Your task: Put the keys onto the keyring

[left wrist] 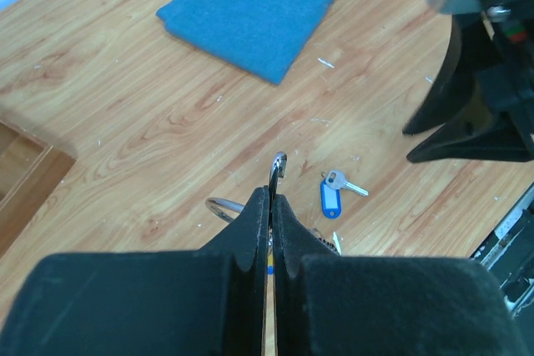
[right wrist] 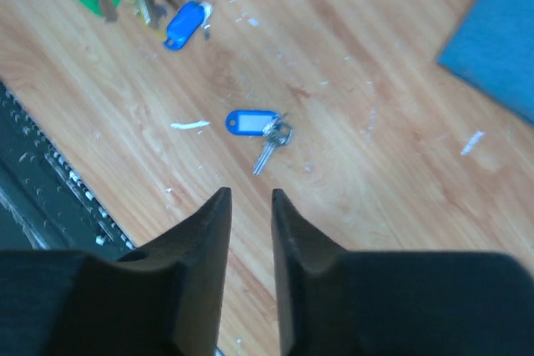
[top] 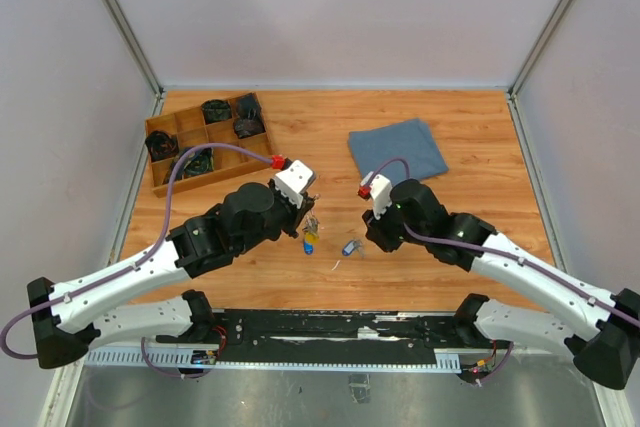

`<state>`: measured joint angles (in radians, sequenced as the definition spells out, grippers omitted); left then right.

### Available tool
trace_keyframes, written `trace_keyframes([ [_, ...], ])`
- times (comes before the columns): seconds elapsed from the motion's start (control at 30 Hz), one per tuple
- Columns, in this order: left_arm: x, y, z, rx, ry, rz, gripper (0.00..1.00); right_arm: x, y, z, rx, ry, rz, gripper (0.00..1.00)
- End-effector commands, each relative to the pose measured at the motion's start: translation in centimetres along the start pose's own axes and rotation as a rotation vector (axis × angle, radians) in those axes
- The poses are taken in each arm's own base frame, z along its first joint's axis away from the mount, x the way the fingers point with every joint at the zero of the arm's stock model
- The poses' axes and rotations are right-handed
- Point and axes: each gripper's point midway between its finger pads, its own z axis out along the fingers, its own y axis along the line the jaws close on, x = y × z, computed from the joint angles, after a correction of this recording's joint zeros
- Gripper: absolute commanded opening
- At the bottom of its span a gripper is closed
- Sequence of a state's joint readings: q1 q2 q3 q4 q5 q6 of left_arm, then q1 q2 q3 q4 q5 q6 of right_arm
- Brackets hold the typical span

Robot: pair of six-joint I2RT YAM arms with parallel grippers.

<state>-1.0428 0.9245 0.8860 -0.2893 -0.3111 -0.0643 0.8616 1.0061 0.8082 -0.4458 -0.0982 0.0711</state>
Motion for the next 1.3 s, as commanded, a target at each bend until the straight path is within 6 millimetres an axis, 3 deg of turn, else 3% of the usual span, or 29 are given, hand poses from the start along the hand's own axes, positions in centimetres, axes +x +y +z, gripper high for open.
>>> trace_keyframes([
  [0.0,-3.5,-0.1,-0.1,0.005,-0.104,-0.023,0.01,-0.8,-3.5,-0.9,0.186,0.0,-0.048,0.38],
  [0.13,-3.3,0.8,-0.2,-0.041,-0.102,-0.03,0.0,0.5,-4.6,-0.2,0.304,0.132,0.134,0.46],
  [0.27,-3.1,0.9,-0.3,-0.046,-0.096,-0.033,0.01,0.4,-3.4,3.1,0.283,0.149,0.319,0.46],
  [0.37,-3.2,0.8,-0.5,-0.039,-0.1,-0.037,0.0,0.4,-2.4,5.4,0.235,0.196,0.36,0.45],
  [0.53,-3.2,0.8,-0.8,-0.035,-0.098,-0.036,0.0,2.1,-2.1,7.7,0.233,0.327,0.382,0.45],
  [0.7,-3.2,0.9,-0.9,-0.036,-0.1,-0.04,0.0,3.7,-2.5,9.2,0.239,0.381,0.404,0.39],
  [0.97,-3.3,0.8,-1.0,-0.03,-0.102,-0.038,0.0,4.6,-3.0,10.4,0.238,0.403,0.42,0.28],
  [1.27,-3.3,0.8,-1.0,-0.031,-0.1,-0.036,0.01,4.5,-3.0,11.4,0.206,0.394,0.435,0.26],
])
